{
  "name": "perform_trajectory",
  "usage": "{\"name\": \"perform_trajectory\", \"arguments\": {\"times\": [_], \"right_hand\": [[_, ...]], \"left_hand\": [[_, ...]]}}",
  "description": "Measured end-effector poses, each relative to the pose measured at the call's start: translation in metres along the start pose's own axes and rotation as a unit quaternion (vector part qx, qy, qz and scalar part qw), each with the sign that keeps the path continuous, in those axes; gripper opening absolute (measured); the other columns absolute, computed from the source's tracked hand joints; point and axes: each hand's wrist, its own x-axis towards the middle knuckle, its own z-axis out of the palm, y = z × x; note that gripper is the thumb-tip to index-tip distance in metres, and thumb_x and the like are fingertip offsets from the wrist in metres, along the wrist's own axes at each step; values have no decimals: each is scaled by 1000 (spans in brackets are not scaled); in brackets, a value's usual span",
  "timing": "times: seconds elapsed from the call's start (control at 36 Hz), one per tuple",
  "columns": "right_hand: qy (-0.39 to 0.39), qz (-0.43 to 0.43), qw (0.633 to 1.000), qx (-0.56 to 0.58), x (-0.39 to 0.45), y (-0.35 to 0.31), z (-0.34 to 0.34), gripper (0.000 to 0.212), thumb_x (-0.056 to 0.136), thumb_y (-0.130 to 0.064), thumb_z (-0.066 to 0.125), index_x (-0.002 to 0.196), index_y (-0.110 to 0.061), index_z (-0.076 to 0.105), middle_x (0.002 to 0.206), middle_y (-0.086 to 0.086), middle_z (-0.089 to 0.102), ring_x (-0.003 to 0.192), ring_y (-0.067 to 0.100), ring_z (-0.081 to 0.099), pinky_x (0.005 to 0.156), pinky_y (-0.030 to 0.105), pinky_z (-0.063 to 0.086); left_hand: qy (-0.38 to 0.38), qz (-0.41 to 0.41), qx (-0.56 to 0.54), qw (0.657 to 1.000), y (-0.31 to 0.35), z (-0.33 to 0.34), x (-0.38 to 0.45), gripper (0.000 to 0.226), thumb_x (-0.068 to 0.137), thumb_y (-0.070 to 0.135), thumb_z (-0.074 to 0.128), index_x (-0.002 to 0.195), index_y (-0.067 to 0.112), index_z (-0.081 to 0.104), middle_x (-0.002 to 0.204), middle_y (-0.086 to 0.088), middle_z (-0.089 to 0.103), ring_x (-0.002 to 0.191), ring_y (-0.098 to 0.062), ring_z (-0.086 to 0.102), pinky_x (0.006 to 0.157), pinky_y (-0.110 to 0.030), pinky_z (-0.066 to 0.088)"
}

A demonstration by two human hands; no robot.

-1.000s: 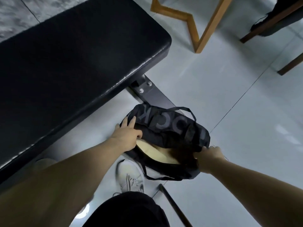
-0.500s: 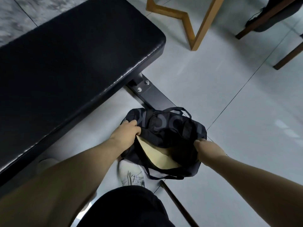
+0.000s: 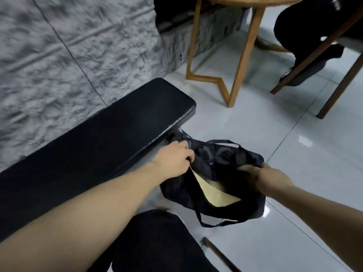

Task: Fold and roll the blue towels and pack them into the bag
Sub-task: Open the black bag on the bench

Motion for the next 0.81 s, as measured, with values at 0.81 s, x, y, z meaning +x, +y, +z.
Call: {"name": "perform_trajectory", "arguments": {"times": [0.81], "right_hand": [[217,-113,968,46,-24,-138,-224,31,87,-5,41,101,-31,49,103,0,39,80,25,52,61,33,44]], "left_hand": [[250,-189,-39,949,-90,-184,-132,38,82,-4,47,104,21,64,100,6,48,95,-13,47,81,-22,35]]}}
